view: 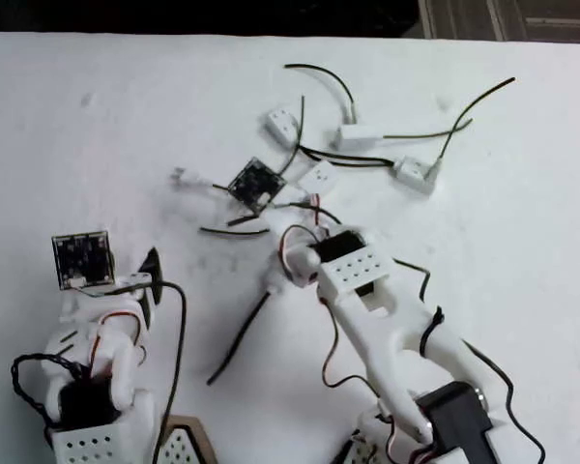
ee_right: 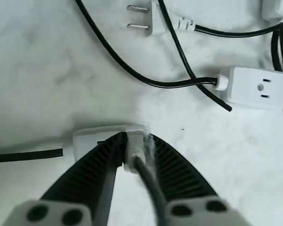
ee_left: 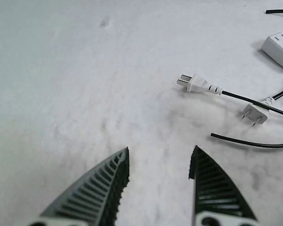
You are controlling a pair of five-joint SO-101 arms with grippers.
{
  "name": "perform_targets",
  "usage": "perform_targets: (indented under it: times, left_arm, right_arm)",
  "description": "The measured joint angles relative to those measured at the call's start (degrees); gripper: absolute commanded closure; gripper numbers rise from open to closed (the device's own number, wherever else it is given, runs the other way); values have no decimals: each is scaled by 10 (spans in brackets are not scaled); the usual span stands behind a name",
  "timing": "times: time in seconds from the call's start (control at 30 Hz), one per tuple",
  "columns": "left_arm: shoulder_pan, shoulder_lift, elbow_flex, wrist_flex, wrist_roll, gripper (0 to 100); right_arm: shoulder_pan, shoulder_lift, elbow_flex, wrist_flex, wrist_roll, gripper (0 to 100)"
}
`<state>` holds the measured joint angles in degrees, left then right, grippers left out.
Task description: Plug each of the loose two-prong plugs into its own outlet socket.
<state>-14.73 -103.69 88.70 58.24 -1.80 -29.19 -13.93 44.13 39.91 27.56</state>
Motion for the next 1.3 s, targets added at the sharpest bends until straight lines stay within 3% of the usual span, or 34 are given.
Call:
perform_targets:
  times: [1.3]
  left_arm:
    - [0, 0, 0, 0, 0, 781]
  right_arm:
    - [25, 105, -24, 75, -21, 980]
